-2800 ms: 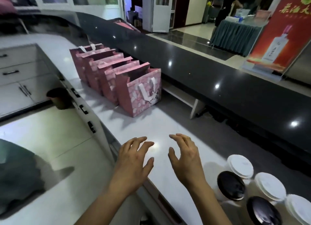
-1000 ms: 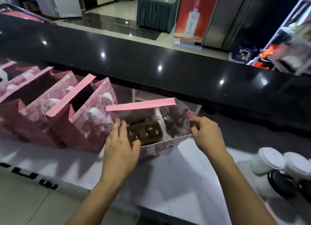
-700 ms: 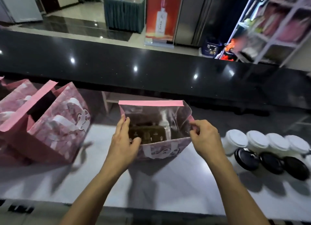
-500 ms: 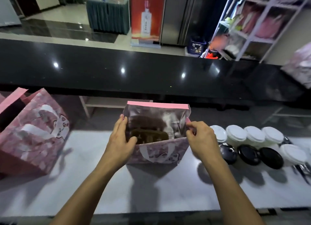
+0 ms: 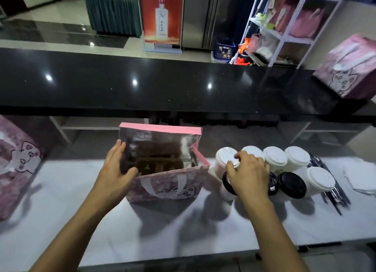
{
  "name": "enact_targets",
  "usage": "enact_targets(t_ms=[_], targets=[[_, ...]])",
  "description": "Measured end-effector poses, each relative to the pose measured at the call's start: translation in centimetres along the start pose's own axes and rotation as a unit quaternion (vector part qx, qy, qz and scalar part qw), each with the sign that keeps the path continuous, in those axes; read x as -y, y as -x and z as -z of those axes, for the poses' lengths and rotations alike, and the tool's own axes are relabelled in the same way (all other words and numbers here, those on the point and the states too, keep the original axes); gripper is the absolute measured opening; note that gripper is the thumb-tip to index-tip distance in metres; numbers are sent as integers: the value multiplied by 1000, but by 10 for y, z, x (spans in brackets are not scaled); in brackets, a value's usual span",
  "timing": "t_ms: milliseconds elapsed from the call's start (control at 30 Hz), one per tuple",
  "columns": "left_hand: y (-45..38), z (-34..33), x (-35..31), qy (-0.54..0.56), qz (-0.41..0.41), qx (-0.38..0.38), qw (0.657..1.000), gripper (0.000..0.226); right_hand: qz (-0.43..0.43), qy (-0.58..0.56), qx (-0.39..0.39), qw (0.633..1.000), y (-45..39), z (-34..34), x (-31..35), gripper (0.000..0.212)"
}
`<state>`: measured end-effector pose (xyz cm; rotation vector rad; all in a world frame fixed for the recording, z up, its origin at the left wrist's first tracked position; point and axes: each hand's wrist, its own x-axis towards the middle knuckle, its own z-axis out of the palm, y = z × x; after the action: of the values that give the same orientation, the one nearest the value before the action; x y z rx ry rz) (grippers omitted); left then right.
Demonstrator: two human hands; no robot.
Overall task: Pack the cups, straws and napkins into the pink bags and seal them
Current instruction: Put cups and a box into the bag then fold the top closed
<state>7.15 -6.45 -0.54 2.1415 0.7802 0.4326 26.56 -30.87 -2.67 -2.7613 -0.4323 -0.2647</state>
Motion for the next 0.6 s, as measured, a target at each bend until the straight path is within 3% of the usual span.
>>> enact_targets(t_ms=[33,100,167,367,433,600], targets=[[1,-2,0,0,-2,0,1000,73,-26,80,57,995,-1,-6,-10,47],[4,-4,2,-2,-11,5,1000,76,-65,134,162,975,-1,-20,-23,77],[5,-5,6,-6,-20,13,1000,80,-55,158,206,964,2,-32,-29,89],[5,-1,18,6,-24,30,999,86,-46,144,188,971,11,-22,-21,88],[4,2,19,9,-27,33,999,88,-55,77,176,980,13,-1,-16,83],[3,3,21,32,-23,43,998,94,-11,-155,33,987,14,100,31,78]])
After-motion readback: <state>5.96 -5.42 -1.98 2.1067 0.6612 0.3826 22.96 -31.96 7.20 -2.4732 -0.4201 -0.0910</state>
